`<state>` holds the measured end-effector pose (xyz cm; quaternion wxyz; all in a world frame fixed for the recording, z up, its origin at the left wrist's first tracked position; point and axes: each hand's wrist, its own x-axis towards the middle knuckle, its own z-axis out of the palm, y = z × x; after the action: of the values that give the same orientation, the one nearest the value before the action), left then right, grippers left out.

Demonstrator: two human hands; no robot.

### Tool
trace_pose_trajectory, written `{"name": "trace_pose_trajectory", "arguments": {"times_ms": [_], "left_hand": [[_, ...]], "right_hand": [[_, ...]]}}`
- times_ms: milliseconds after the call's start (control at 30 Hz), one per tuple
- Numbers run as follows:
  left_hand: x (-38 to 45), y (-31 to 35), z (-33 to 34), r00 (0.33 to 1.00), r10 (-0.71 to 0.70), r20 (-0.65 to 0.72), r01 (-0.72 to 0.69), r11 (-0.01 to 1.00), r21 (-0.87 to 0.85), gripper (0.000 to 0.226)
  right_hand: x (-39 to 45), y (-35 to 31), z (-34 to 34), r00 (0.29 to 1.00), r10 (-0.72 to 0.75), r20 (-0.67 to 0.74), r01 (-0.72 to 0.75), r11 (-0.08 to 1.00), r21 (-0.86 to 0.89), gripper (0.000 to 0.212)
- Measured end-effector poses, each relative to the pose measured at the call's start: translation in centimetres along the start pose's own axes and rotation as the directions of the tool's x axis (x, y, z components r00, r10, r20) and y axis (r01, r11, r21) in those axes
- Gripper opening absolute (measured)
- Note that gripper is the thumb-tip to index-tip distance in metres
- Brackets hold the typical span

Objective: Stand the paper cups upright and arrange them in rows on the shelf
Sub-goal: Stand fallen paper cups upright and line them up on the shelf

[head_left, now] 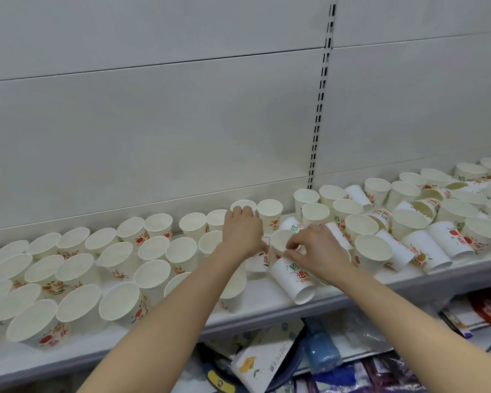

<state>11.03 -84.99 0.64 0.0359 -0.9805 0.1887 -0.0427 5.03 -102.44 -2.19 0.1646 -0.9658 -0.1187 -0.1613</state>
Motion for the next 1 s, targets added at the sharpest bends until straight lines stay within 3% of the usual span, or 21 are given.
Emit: {"name": "trace_pose_trajectory", "arguments": {"times_ms": [200, 300, 500, 600, 733, 900, 1000], "left_hand": [[-3.3, -2.4, 0.0, 0.992, -0.032, -0.118, 0.038, 0.998, 0.048, 0.029], [-4.2, -2.9, 0.2, 0.994, -0.043, -0.102, 0.050, 0.997, 0.061, 0.028], [-6.0, -0.7, -0.7, 0.970, -0.046, -0.241, 0.026, 0.996, -0.088, 0.029], [-6.5, 0.9, -0.9, 0.992, 0.021, -0.127, -0.042, 0.985, -0.168, 0.031], [-5.9, 2.2, -0.2, 0.992, 0.112, 0.060, -0.100, 0.978, -0.182, 0.050], [-5.1, 3.3, 0.1, 0.981, 0.082, 0.177, -0.078, 0.996, -0.031, 0.059], [-5.1, 3.6, -0.1, 0.988, 0.030, 0.149, -0.025, 0.999, -0.032, 0.042]], "right_hand": [[0.9, -1.5, 1.5, 0.999, -0.036, 0.026, 0.038, 0.994, -0.100, 0.020], [1.2, -2.1, 2.1, 1.000, -0.022, 0.008, 0.023, 0.995, -0.095, 0.018], [1.1, -3.0, 2.7, 0.997, 0.075, 0.008, -0.075, 0.984, 0.164, 0.012], [1.6, -2.6, 2.6, 0.997, 0.065, 0.041, -0.073, 0.968, 0.240, 0.011], [4.4, 0.4, 0.3, 0.989, 0.122, -0.088, -0.107, 0.982, 0.155, 0.014], [8.2, 4.5, -0.7, 0.947, 0.099, 0.307, -0.093, 0.995, -0.035, 0.035], [9.2, 5.0, -0.1, 0.922, 0.036, 0.386, -0.011, 0.998, -0.066, 0.044]]}}
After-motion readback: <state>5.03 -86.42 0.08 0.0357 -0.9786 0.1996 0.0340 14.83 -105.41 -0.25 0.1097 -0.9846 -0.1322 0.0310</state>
